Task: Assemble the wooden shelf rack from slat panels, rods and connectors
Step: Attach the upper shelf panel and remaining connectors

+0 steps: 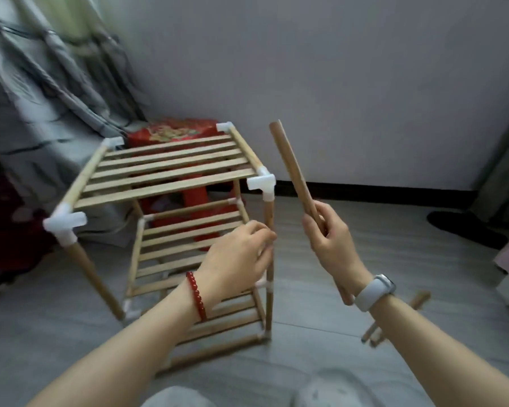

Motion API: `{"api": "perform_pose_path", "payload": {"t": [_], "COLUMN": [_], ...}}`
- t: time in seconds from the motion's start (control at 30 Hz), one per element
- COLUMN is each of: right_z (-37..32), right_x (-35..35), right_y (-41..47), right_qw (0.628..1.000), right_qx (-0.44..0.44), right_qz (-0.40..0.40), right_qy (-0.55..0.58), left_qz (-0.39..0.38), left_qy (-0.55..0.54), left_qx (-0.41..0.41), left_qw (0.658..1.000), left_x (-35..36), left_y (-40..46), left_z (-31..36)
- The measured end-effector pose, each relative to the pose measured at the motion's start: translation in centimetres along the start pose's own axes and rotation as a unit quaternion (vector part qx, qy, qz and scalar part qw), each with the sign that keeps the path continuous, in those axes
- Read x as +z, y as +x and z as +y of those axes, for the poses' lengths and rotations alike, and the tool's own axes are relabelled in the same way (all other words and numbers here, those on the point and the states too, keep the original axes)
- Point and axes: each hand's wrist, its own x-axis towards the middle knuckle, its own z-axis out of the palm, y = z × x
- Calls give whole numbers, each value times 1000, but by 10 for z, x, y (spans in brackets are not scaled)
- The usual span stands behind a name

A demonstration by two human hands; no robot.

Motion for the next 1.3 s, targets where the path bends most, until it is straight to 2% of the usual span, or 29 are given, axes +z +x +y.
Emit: {"api": "perform_pose_path", "payload": {"t": [0.13,0.2,0.3,0.4,0.43,0.5,0.6,0.73,0.87,1.03,1.2,1.3], "right_z": [-60,-81,-102,-106,-105,-104,-103,-103,-97,-104,-117,-125], "right_x": [38,63,92,113,118,130,150,168,168,166,158,159], "right_y": [9,15,24,31,33,35,40,47,47,50,41,33], "right_qw": [984,964,899,834,826,824,817,813,810,790,802,789], "right_qx": [-121,-168,-233,-249,-247,-244,-252,-276,-297,-339,-337,-343], "right_qz": [-90,-110,-160,-234,-241,-236,-224,-210,-210,-213,-215,-233], "right_qy": [-95,-175,-333,-433,-446,-453,-468,-468,-460,-465,-445,-454], "left_qz": [171,257,353,361,339,285,288,316,322,320,319,324], "left_qy": [17,48,64,-73,-125,-182,-236,-252,-273,-346,-363,-373], "left_qx": [-66,-138,-268,-414,-453,-492,-482,-460,-423,-392,-369,-369], "left_qw": [983,955,894,833,815,802,793,791,802,790,794,787], "left_x": [-75,-104,-127,-135,-135,-130,-121,-119,-117,-124,-128,-128], "left_y": [-44,-66,-89,-102,-103,-104,-100,-95,-103,-116,-131,-147], "left_z": [-31,-54,-93,-127,-137,-152,-162,-162,-166,-163,-156,-157]}}
